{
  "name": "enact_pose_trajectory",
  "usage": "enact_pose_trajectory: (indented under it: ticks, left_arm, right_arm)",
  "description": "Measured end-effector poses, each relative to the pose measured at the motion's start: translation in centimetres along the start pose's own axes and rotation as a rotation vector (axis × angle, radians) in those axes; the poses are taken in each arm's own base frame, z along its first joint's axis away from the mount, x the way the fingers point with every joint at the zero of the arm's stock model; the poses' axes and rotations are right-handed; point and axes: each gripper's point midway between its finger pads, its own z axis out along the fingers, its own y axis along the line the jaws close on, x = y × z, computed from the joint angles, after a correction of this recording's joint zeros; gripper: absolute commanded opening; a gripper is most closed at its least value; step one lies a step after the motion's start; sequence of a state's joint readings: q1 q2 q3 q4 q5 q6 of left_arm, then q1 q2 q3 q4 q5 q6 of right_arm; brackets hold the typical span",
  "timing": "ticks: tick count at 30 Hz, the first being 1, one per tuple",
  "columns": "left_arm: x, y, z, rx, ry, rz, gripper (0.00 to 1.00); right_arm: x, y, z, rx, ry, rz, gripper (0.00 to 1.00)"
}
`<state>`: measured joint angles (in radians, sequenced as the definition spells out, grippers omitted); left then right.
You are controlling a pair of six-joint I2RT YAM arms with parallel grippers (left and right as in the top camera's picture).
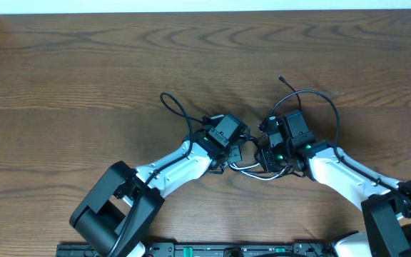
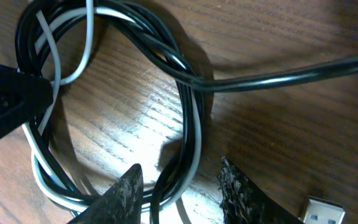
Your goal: Untangle cables
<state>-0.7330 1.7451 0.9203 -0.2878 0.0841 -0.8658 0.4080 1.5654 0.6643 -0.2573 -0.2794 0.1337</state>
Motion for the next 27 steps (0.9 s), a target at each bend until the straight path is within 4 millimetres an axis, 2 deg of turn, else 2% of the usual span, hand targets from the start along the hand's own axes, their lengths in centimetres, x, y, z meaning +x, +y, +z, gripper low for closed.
enact_pose_trajectory:
  ticks: [8,9,14,17,24,26,27]
  left_arm:
    - [0.8,-0.3,0.0,0.019,0.046,-0.057,0.17]
    - [0.9,-0.2,0.0,0.016,0.051,-0.065,0.24]
    - [1.3,-0.3,-0.1,0.021,0.073,-0.097,0.27]
    - [1.7,-0.4,-0.1,0.027,0.092,-0.110,0.19]
    - [2.0,-0.6,-0.1,0.038,0.112,-0.113,0.19]
    - [2.1,-0.7,-0.1,0.042,0.118,-0.118,0.08]
    - [2.1,-0.7,-0.1,0.042,0.119,-0.123,0.07]
  right_arm:
    - [-0.2,-0.3,0.0,0.019,-0.010,-0.002,0.37]
    - [-0.2,-0.4,0.0,0.022,-0.011,-0.002,0.37]
    - [-0.2,-0.4,0.0,0.025,-0.011,-0.002,0.37]
    - [-0.3,-0.4,0.0,0.025,-0.012,-0.002,0.37]
    - [-0.4,-0.5,0.2,0.025,-0.016,-0.004,0.36]
    - [-0.4,-0.5,0.2,0.026,-0.016,-0.004,0.33]
    - [-0.4,-0.5,0.2,0.026,-0.016,-0.004,0.30]
